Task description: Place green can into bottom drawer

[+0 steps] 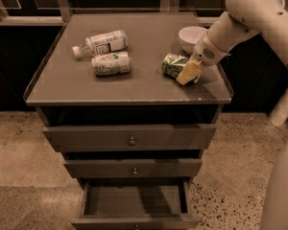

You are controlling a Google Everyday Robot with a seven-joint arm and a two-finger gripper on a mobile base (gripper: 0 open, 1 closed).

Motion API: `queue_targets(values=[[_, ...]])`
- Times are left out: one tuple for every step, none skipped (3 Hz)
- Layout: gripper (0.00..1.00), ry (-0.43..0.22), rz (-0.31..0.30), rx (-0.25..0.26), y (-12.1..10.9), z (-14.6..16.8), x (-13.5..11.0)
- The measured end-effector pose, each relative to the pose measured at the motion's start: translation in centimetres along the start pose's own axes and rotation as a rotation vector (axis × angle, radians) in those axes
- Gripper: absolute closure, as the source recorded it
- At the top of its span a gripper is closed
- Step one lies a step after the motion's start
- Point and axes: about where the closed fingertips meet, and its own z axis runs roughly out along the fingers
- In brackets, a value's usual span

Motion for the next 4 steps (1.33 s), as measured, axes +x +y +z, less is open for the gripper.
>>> queue_targets(values=[[1.00, -0.003, 0.022, 0.002, 1.9, -2.4, 1.4], [1.00, -0.038, 0.073, 0.066, 5.3, -6.7, 3.4], [1.00, -0.057, 0.127, 0.112, 8.7, -9.1, 5.8], [1.00, -0.057, 0.127, 0.112, 8.7, -9.1, 5.8]])
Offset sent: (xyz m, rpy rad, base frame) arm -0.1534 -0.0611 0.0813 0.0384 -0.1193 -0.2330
